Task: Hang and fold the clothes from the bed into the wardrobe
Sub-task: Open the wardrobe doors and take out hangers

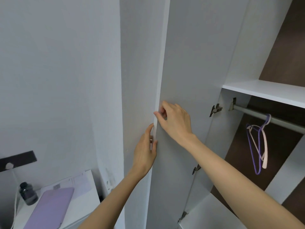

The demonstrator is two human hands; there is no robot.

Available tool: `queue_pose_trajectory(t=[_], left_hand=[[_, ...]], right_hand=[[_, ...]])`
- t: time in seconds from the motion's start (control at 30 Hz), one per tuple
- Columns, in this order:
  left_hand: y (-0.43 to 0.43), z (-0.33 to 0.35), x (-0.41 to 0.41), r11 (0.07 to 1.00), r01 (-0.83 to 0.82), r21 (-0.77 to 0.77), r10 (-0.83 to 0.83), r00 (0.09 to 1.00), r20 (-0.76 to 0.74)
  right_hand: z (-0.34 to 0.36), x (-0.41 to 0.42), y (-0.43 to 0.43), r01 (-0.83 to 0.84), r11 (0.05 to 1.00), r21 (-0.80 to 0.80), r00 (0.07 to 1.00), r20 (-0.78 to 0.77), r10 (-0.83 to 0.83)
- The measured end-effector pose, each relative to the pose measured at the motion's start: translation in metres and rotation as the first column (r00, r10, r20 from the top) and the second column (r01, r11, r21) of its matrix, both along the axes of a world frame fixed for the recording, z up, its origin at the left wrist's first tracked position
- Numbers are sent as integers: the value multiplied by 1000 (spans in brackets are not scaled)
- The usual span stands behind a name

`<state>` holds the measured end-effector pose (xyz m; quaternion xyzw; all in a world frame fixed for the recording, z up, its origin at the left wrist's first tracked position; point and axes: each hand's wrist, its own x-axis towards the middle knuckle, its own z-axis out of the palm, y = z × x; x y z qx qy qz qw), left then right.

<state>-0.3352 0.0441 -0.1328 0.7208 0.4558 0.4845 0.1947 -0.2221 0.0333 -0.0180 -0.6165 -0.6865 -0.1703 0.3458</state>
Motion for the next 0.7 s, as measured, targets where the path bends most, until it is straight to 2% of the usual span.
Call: queue_pose_trajectory(t=[0.17,0.3,0.37,0.53,0.7], left_hand=[[-17,-1,-1,1000,24,-15,-24,999,24],[-40,3,-8,993,8,118,-11,1000,28],[-48,2,-10,987,34,156,-32,999,-16],[-69,-13,5,973,209,95,-190,966,-172],[-86,-24,39,911,406,68,-359,865,-351]], right_hand=[[-4,10,-17,38,999,-31,999,14,-38],[-14,31,-50,142,987,-74,990,32,-140],[-23,41,-72,199,972,-126,980,47,-195],[-61,67,-131,336,909,-246,942,84,-325],[-101,92,-183,481,824,-300,874,82,-480]])
